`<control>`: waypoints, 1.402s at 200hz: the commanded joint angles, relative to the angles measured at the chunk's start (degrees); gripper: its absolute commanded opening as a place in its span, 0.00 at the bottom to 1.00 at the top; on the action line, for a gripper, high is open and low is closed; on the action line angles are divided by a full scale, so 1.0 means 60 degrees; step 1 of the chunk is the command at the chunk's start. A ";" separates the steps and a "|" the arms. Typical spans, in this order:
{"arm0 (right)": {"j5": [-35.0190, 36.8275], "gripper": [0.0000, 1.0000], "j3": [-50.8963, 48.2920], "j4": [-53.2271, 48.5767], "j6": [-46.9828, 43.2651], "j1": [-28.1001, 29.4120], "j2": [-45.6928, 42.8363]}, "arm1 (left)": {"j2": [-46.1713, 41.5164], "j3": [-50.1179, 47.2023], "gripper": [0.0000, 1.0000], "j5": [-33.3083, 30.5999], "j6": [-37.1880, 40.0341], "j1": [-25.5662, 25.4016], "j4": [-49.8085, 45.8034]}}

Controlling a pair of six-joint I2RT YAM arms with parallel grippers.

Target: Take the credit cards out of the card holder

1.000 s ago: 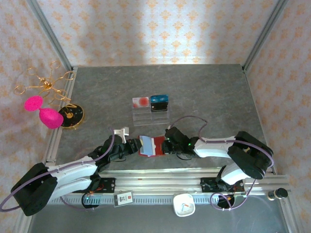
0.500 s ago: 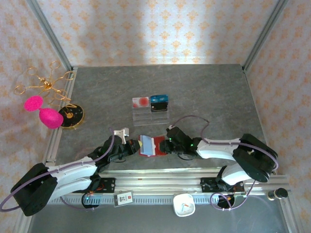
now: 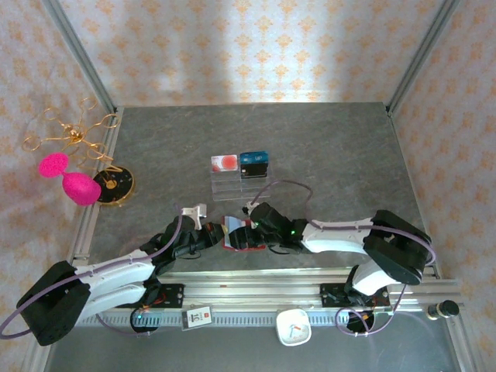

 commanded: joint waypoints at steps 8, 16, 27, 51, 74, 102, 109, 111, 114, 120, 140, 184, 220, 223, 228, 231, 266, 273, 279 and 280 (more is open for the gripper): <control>0.0150 0.72 0.0395 -0.0061 -0.0380 0.0066 0.0326 | -0.0048 0.0312 0.00 0.0145 -0.0091 -0.0110 -0.0066; 0.0221 0.72 0.0430 -0.0114 -0.0369 0.0066 0.0455 | -0.0026 0.0326 0.00 0.0169 -0.0101 -0.0113 -0.0058; 0.0250 0.72 0.0366 0.0045 -0.0316 0.0066 0.0571 | 0.0020 0.0349 0.00 0.0205 -0.0110 -0.0142 -0.0009; 0.0588 0.72 0.0374 0.0017 -0.0205 0.0066 0.0644 | 0.0101 0.0371 0.00 0.0231 -0.0157 -0.0185 -0.0022; 0.1739 0.71 0.0549 -0.0965 0.0245 0.0051 0.0821 | 0.0040 0.0418 0.00 0.0195 -0.0149 -0.0194 -0.0234; 0.2450 0.69 -0.0079 -0.1348 0.0877 0.0037 0.0446 | -0.0175 0.0398 0.00 0.0055 -0.0014 -0.0201 -0.0476; 0.2579 0.69 -0.0196 -0.1419 0.0983 0.0022 0.0293 | -0.0169 0.0376 0.00 0.0063 -0.0017 -0.0191 -0.0489; 0.2623 0.69 -0.0228 -0.1460 0.1015 0.0022 0.0253 | -0.0164 0.0381 0.00 0.0057 -0.0009 -0.0199 -0.0490; 0.2693 0.69 -0.0260 -0.1523 0.1088 0.0015 0.0197 | -0.0151 0.0385 0.00 0.0068 0.0005 -0.0201 -0.0511; 0.2858 0.69 -0.0298 -0.1650 0.1207 -0.0005 0.0088 | -0.0133 0.0396 0.00 0.0090 0.0046 -0.0196 -0.0527; 0.3292 0.68 -0.0437 -0.2146 0.1622 -0.0141 -0.0200 | -0.0103 0.0477 0.00 0.0096 0.0233 -0.0201 -0.0648; 0.3892 0.66 -0.0715 -0.3102 0.2082 -0.0737 -0.1222 | -0.0096 0.0507 0.00 0.0116 0.0359 -0.0194 -0.0640; 0.2688 0.50 -0.0522 -0.2287 0.1032 -0.0669 -0.2920 | -0.0009 0.0468 0.00 0.0194 0.0280 -0.0215 -0.0394; 0.2417 0.50 -0.0514 -0.2027 0.0929 -0.0680 -0.2974 | 0.0002 0.0470 0.00 0.0201 0.0286 -0.0216 -0.0381; 0.1981 0.49 -0.0448 -0.1758 0.0809 -0.0671 -0.2974 | 0.0023 0.0473 0.00 0.0227 0.0260 -0.0216 -0.0337; 0.1796 0.48 -0.0346 -0.1667 0.0780 -0.0669 -0.2909 | 0.0041 0.0483 0.00 0.0238 0.0245 -0.0216 -0.0301; 0.1116 0.57 0.0718 -0.1513 0.0182 -0.0291 -0.1251 | 0.0159 0.0674 0.00 0.0270 0.0212 -0.0345 -0.0212; 0.1085 0.59 0.0846 -0.1498 0.0083 -0.0191 -0.0946 | 0.0182 0.0700 0.00 0.0249 0.0202 -0.0382 -0.0214; 0.1079 0.60 0.0979 -0.1527 0.0056 -0.0104 -0.0598 | 0.0201 0.0704 0.00 0.0227 0.0205 -0.0392 -0.0213; 0.1072 0.60 0.0998 -0.1528 0.0050 -0.0100 -0.0555 | 0.0203 0.0704 0.00 0.0222 0.0195 -0.0392 -0.0213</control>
